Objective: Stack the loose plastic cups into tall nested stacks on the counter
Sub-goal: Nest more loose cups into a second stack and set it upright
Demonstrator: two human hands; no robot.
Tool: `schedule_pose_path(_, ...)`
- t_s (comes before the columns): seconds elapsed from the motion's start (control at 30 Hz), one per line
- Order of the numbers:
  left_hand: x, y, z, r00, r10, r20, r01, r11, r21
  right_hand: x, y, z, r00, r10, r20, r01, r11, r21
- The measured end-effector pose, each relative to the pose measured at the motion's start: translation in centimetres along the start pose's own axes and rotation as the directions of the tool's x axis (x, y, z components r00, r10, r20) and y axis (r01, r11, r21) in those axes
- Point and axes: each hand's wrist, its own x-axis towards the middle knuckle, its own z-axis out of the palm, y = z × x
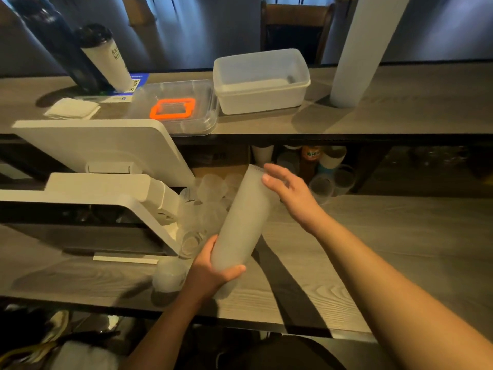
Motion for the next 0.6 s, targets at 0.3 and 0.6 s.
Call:
schedule_pose_path(0.3, 0.5, -1.0, -0.6, 0.999, -0.033, -0.015, 0.032, 0.997, -0.066, 2.3, 2.8, -0.4, 0.966, 0.205, -0.159, -0.174, 0.967, 0.186)
schedule_pose_path(0.6, 1.2, -1.1, -0.5, 0.991, -0.098, -0.092, 0.077, 0.974, -0.213, 6.0, 8.7, 0.2, 0.961, 0.250, -0.116, -0.270, 0.938, -0.216)
